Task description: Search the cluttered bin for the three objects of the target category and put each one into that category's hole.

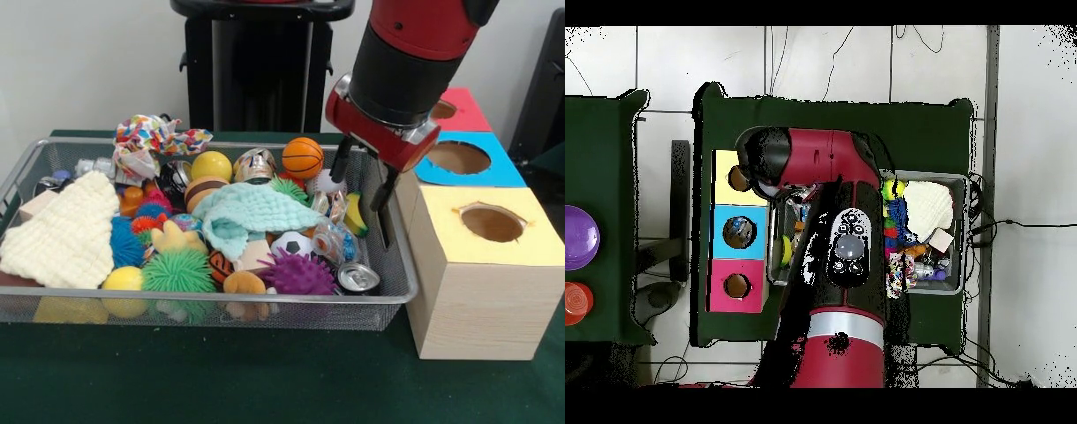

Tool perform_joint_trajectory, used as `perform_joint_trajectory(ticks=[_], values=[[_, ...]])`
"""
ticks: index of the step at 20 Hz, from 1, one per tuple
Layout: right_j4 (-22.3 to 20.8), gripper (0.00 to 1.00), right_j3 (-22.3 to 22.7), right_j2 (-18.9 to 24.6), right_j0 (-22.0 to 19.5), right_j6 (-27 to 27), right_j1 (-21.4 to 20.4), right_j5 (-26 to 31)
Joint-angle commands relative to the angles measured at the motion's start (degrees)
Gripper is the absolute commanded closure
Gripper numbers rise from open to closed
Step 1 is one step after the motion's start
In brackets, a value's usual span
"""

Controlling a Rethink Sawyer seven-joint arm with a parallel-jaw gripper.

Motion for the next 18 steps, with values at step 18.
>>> perform_joint_trajectory(ticks=[18], values=[[6.2,0.0,12.0,-15.2,8.7,32.9,0.4,-7.2]])
